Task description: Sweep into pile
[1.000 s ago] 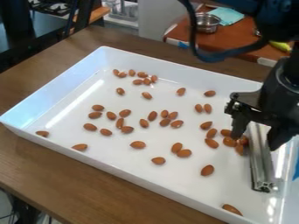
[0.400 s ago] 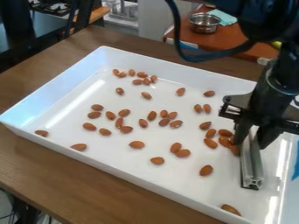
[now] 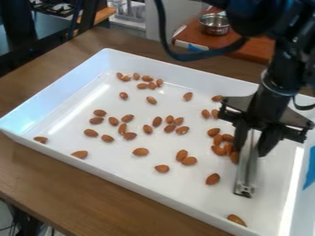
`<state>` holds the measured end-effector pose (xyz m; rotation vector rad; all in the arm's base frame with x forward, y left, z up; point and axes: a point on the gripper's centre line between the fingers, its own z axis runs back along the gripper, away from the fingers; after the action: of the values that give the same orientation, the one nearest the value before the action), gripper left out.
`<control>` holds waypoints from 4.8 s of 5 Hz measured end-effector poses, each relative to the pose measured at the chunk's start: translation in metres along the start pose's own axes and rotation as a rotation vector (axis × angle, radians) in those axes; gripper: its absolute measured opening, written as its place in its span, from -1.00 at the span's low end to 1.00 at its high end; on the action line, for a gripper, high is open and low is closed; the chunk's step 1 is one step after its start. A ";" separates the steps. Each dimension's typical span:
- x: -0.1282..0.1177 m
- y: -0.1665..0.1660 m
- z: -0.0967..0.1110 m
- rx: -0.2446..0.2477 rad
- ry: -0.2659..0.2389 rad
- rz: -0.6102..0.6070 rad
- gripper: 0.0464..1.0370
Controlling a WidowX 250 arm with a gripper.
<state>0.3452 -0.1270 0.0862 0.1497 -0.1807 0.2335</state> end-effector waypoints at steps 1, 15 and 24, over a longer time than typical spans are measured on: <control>0.008 0.026 -0.005 0.007 0.005 -0.004 -0.39; -0.008 0.022 0.058 -0.151 0.041 0.121 -0.39; -0.047 0.017 0.008 -0.050 -0.002 0.007 -0.39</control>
<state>0.2949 -0.1218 0.0873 0.0993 -0.1886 0.2355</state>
